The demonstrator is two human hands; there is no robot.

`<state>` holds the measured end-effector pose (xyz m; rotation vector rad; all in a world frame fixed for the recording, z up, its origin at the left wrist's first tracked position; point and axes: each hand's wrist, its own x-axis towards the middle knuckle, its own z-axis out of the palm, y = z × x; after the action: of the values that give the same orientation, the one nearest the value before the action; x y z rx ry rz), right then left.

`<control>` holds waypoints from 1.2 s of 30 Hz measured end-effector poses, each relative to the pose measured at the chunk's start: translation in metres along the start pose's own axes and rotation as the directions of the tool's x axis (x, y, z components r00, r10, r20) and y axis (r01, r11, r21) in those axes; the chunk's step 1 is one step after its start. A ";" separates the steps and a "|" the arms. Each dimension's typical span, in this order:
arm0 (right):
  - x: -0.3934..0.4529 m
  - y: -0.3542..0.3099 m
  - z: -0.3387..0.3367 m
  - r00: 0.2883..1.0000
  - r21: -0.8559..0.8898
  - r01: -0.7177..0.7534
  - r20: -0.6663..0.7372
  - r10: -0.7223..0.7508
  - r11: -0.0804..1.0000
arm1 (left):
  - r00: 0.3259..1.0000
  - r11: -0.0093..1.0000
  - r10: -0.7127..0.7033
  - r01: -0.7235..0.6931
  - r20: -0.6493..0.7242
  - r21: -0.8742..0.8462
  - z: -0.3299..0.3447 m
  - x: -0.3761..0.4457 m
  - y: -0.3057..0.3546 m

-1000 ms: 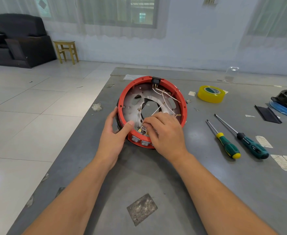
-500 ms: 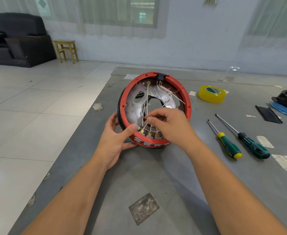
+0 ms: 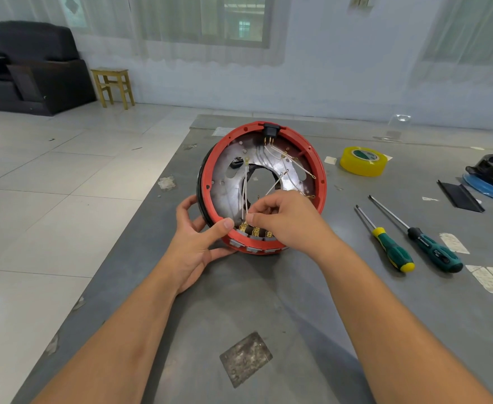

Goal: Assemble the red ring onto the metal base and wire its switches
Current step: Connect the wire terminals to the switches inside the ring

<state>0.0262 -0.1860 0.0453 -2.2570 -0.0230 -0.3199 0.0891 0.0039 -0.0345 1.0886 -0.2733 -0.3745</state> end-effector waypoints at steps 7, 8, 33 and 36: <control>0.001 0.000 0.001 1.000 -0.018 -0.027 0.010 0.027 0.999 | 1.000 1.000 0.003 -0.003 -0.006 -0.003 -0.001 0.000 -0.001; 0.000 0.000 0.001 1.000 -0.015 -0.027 0.013 0.027 1.000 | 1.000 1.000 0.003 -0.003 -0.004 -0.002 -0.001 0.000 -0.001; 0.001 0.006 0.002 0.999 -0.070 -0.050 0.013 0.051 0.996 | 0.990 0.981 0.133 -0.139 0.052 0.134 0.003 -0.009 0.007; 0.001 0.006 0.002 0.998 -0.063 -0.050 0.030 0.051 0.997 | 0.957 0.918 0.161 -0.235 0.243 0.320 0.000 -0.013 0.010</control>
<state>0.0281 -0.1885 0.0395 -2.3203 0.0280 -0.2617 0.0787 0.0134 -0.0253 1.3540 -0.6559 -0.2640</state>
